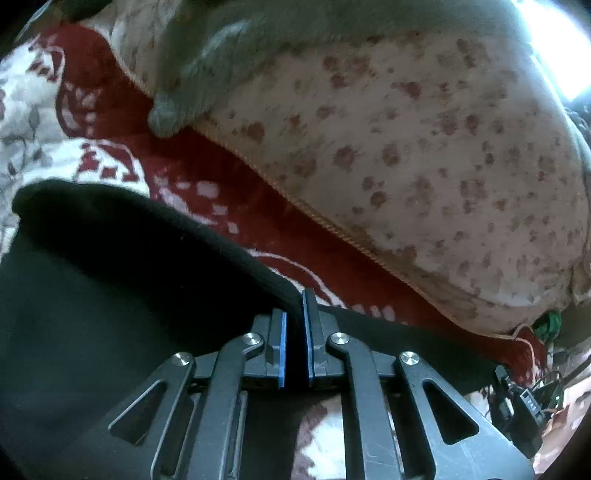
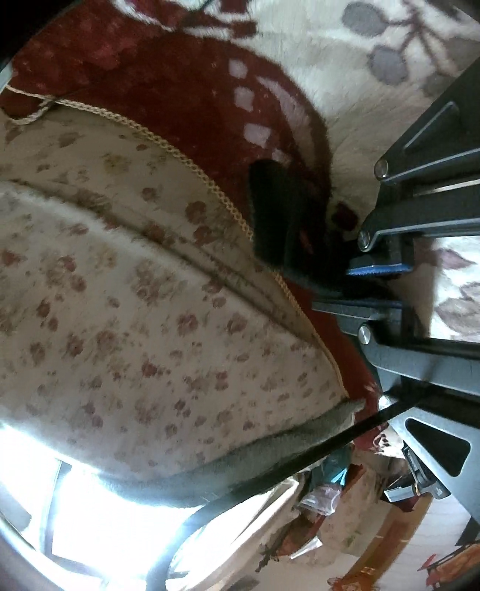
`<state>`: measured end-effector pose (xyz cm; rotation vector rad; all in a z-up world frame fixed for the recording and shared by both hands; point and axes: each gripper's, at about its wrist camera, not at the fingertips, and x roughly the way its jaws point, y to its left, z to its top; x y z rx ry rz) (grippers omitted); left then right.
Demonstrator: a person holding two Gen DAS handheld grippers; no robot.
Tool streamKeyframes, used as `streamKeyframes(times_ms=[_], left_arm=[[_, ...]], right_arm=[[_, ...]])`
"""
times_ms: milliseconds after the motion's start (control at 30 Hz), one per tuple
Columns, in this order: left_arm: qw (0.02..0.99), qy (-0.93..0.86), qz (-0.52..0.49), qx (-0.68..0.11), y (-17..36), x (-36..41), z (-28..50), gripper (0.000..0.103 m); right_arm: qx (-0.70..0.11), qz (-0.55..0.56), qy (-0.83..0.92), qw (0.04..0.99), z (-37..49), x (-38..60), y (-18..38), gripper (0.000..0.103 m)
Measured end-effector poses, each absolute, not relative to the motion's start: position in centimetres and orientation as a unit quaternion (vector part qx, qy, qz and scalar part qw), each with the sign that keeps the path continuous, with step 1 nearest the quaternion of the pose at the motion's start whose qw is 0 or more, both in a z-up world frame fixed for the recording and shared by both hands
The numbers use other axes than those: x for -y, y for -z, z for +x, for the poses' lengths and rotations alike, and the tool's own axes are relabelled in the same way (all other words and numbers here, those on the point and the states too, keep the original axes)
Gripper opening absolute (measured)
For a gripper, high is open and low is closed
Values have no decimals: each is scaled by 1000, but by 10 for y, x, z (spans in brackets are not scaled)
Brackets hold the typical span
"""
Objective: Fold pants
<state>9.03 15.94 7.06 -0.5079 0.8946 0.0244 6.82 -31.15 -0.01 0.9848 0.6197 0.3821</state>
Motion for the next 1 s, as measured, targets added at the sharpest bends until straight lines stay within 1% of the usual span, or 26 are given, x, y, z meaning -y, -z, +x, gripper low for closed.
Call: streamKeyframes(times_ms=[233,333,367,433,467,500,700,767,800,833,867,900,1000], left_arm=[[886,0,-229,-404,-100,-156,54,6],[884,-2,-230,-407,-101,-156,47,6],[883,-2,-231,-408,-101,-156,45,6],[884,-3,-229,-407,-102,-154,42,6],[884,-3,-228,-407,-102,-154,41,6],[884,-3,-228,-407,-102,-154,41,6],[885,-3,-226,-407,-102,-154,40,6],[884,-5,-227,-409,-102,-154,40,6],[883,-6,-227,-411,-102,-154,40,6],[883,-7,-226,-411,-103,-154,40,6],[883,-8,-226,-412,-103,-154,40,6],[883,-8,-225,-411,-103,-154,40,6],[884,-7,-224,-410,-105,-155,39,6]], right_arm=[[-265,455,-175,832,30,329,-25,8],[-287,462,-185,819,25,327,-21,9],[-297,461,-179,817,22,324,-18,11],[-317,458,-188,809,21,318,-12,23],[-339,460,-189,799,23,313,-5,40],[-355,461,-182,793,25,310,2,49],[-404,476,-144,768,49,299,37,49],[-399,486,-142,765,63,296,44,46],[-392,492,-141,765,68,297,45,42],[-384,497,-141,765,75,296,46,35],[-379,499,-140,767,81,296,48,15],[-376,505,-142,764,84,297,50,5],[-341,529,-158,761,77,304,47,5]])
